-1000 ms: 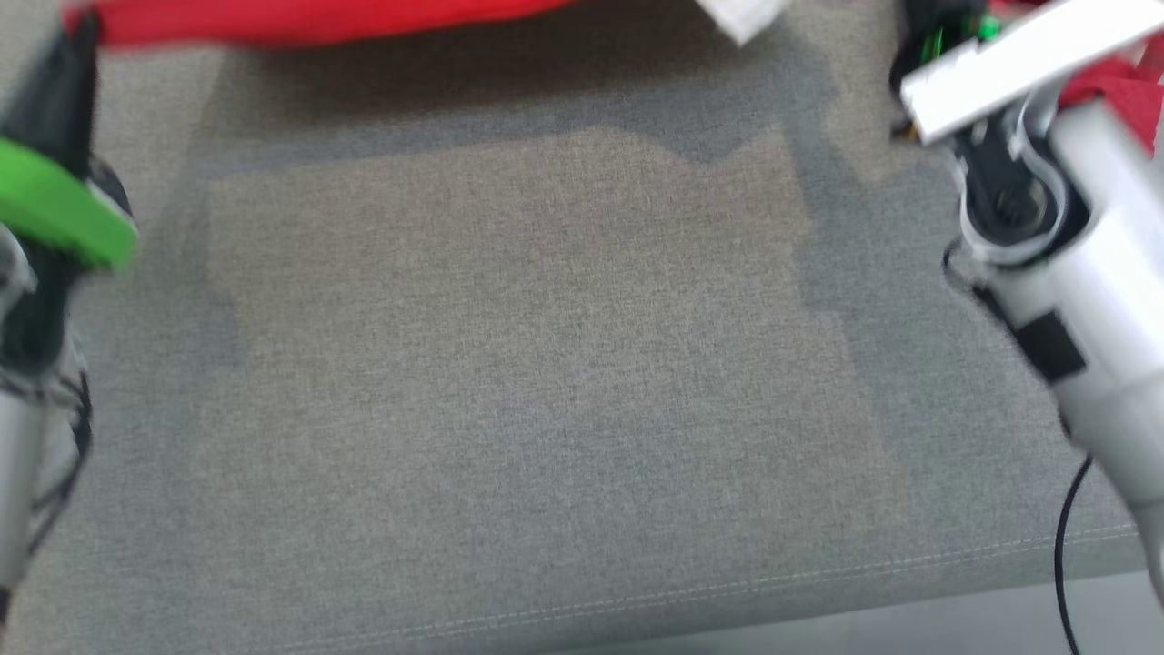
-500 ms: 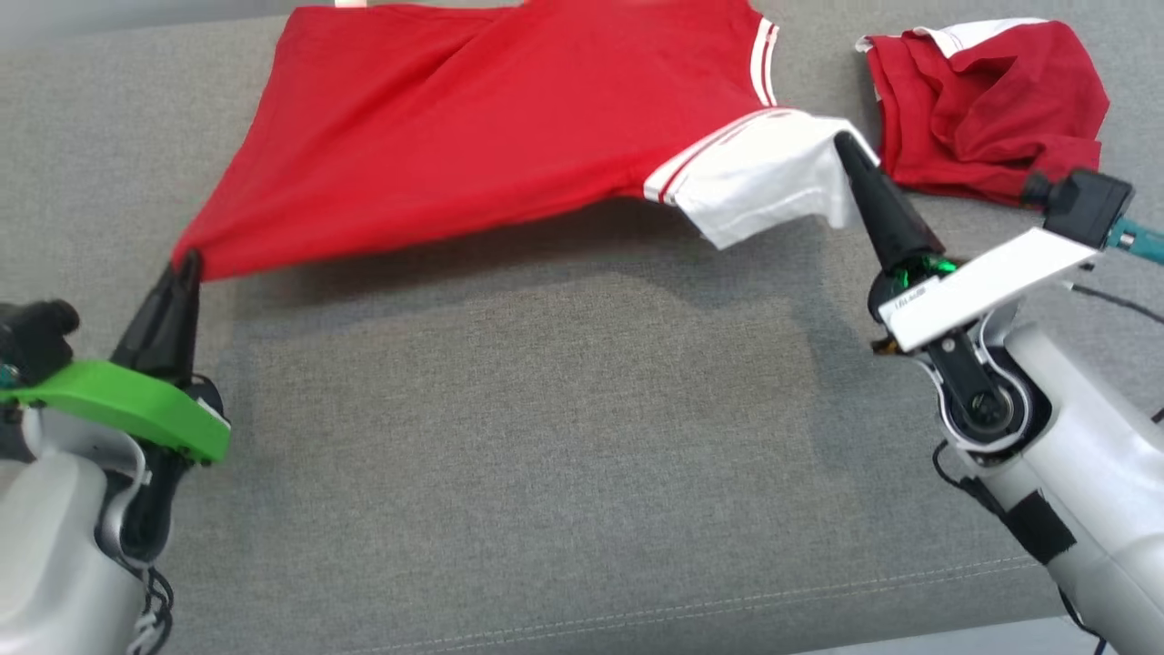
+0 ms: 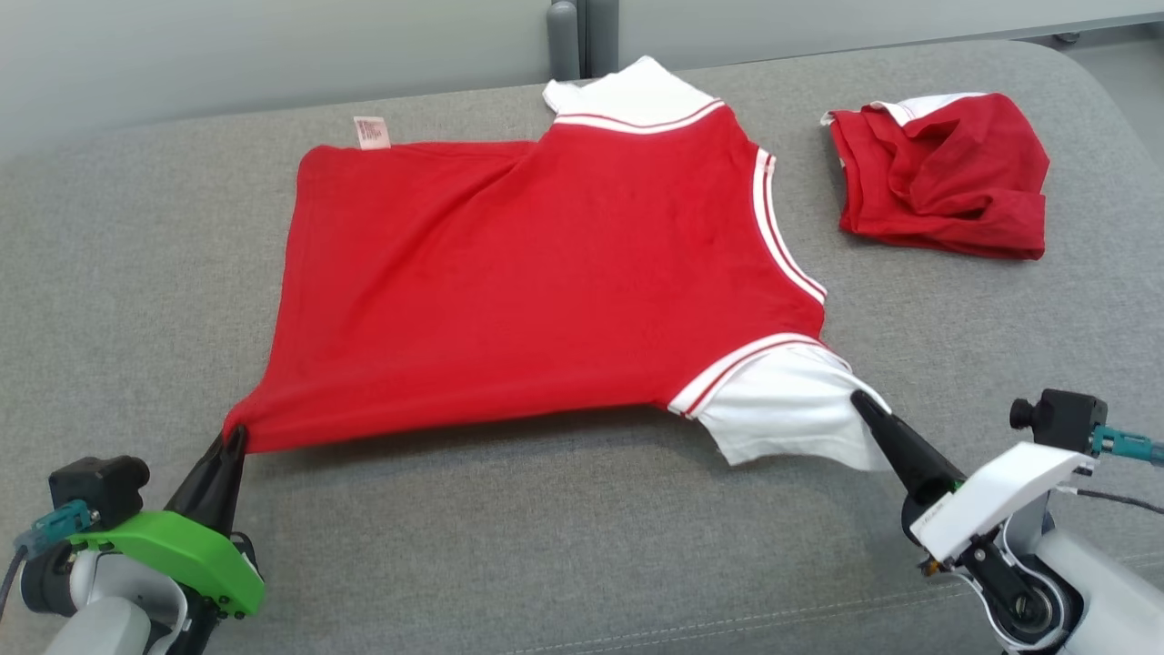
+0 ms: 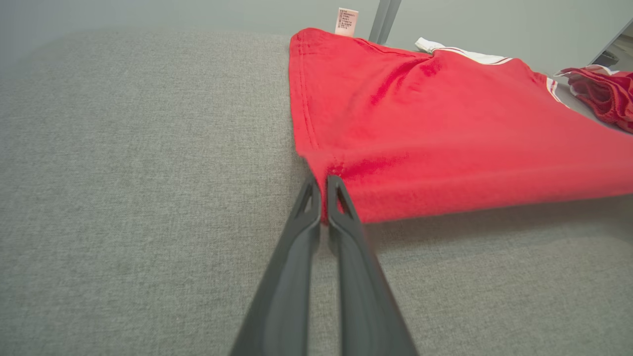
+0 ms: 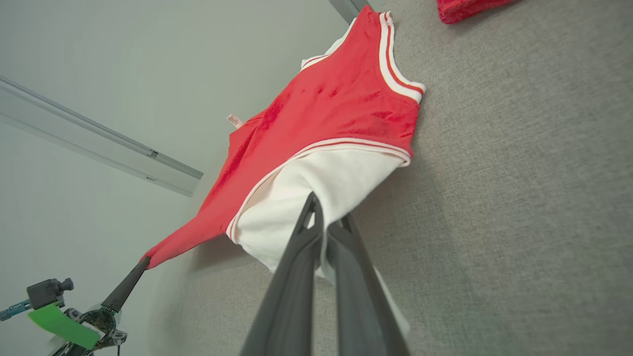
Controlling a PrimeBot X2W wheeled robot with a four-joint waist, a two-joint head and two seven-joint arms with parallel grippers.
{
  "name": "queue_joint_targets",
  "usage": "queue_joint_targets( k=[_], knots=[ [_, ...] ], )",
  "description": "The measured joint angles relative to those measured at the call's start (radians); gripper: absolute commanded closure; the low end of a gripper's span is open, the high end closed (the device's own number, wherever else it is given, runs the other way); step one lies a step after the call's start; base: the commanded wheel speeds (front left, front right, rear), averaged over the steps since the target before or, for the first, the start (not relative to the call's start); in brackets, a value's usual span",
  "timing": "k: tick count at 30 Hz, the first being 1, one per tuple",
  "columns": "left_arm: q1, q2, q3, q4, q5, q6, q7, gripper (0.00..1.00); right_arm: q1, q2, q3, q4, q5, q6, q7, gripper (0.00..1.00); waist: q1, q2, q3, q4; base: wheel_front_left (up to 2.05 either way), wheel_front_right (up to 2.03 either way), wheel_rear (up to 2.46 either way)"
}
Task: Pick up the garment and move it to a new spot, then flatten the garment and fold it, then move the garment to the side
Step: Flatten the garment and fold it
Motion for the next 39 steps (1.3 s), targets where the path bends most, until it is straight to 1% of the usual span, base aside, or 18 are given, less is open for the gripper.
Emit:
queue_joint_targets(
  k=[6, 11, 20, 28, 33, 35, 36, 38, 39],
  knots=[
    [0.062, -0.038, 0.026, -0.004, -0.009, 0.017, 0.000, 1.00, 0.081, -0.020, 0.013, -0.011, 0.036, 0.000, 0.003, 1.00, 0.0000, 0.0000, -0.022, -0.007, 0.00, 0.00, 0.00],
    [0.106, -0.045, 0.034, -0.004, -0.003, 0.032, 0.000, 1.00, 0.125, -0.029, 0.034, -0.010, 0.044, 0.000, 0.003, 1.00, 0.0000, 0.0000, -0.022, -0.006, 0.00, 0.00, 0.00],
    [0.143, -0.047, 0.051, -0.002, 0.022, 0.040, 0.000, 1.00, 0.141, -0.030, 0.041, -0.010, 0.044, 0.001, 0.005, 1.00, 0.0000, 0.0000, -0.009, -0.001, 0.00, 0.00, 0.00],
    [0.156, -0.063, 0.057, 0.001, 0.033, 0.040, 0.000, 1.00, 0.141, -0.031, 0.046, -0.004, 0.043, 0.001, 0.001, 1.00, 0.0000, 0.0000, -0.001, 0.001, 0.00, 0.00, 0.00],
    [0.156, -0.065, 0.065, 0.001, 0.048, 0.040, 0.000, 1.00, 0.148, -0.024, 0.061, -0.010, 0.087, 0.001, 0.025, 1.00, 0.0000, 0.0000, 0.003, 0.004, 0.00, 0.00, 0.00],
    [0.156, -0.068, 0.068, 0.001, 0.050, 0.040, 0.000, 1.00, 0.150, -0.028, 0.061, -0.009, 0.087, 0.001, 0.026, 1.00, 0.0000, 0.0000, 0.005, 0.005, 0.00, 0.00, 0.00],
    [0.156, -0.071, 0.070, 0.001, 0.052, 0.040, 0.000, 0.93, 0.150, -0.030, 0.061, -0.008, 0.087, 0.001, 0.026, 1.00, 0.0000, 0.0000, 0.006, 0.005, 0.00, 0.00, 0.00],
    [0.156, -0.077, 0.072, 0.001, 0.053, 0.040, 0.000, 0.68, 0.150, -0.031, 0.060, -0.007, 0.087, 0.001, 0.026, 1.00, 0.0000, 0.0000, 0.009, 0.006, 0.00, 0.00, 0.00],
    [0.156, -0.081, 0.074, 0.001, 0.055, 0.039, 0.000, 0.62, 0.150, -0.033, 0.060, -0.006, 0.087, 0.001, 0.026, 1.00, 0.0000, 0.0000, 0.010, 0.006, 0.00, 0.00, 0.00]
  ],
)
